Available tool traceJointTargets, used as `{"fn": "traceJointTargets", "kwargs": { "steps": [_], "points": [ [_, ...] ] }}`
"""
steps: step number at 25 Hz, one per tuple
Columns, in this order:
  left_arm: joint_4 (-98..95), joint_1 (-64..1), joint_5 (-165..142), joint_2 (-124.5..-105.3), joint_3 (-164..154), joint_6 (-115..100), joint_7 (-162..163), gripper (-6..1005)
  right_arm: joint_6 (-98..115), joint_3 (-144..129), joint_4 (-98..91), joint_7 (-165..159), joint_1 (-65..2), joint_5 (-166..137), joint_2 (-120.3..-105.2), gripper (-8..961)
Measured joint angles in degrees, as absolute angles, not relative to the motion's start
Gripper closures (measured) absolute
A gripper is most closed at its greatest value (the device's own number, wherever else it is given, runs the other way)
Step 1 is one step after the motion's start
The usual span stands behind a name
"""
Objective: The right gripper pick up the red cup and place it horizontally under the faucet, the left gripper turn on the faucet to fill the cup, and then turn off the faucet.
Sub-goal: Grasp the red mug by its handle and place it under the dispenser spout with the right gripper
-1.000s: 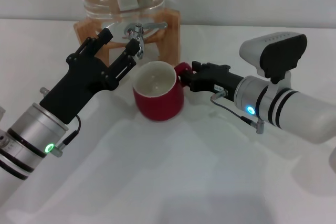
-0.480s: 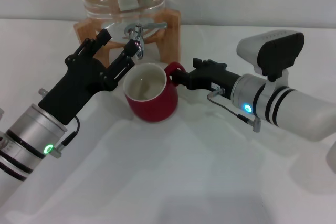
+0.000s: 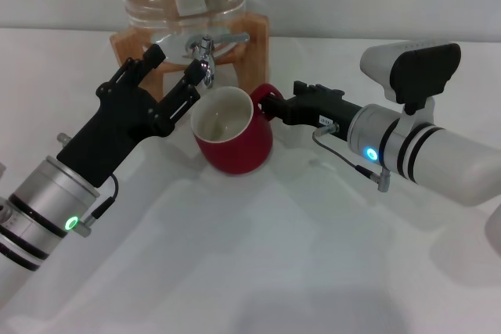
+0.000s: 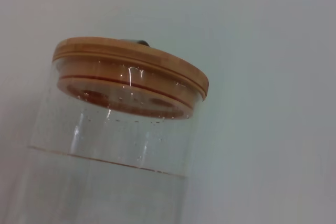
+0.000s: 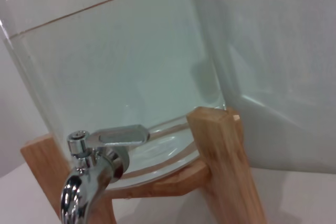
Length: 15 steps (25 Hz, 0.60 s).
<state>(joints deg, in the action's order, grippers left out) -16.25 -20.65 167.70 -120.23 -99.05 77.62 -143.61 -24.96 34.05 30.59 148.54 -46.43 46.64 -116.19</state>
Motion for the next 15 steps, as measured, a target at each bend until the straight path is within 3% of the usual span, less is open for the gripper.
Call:
{"fn": "traceJointTargets", "kwargs": {
  "steps": [15],
  "points": [
    [-16.26, -20.66, 167.69, -120.23, -99.05, 77.51, -143.61, 242, -24.96, 34.04, 30.49, 148.13, -46.28, 47.24, -116.19, 191]
  ]
}}
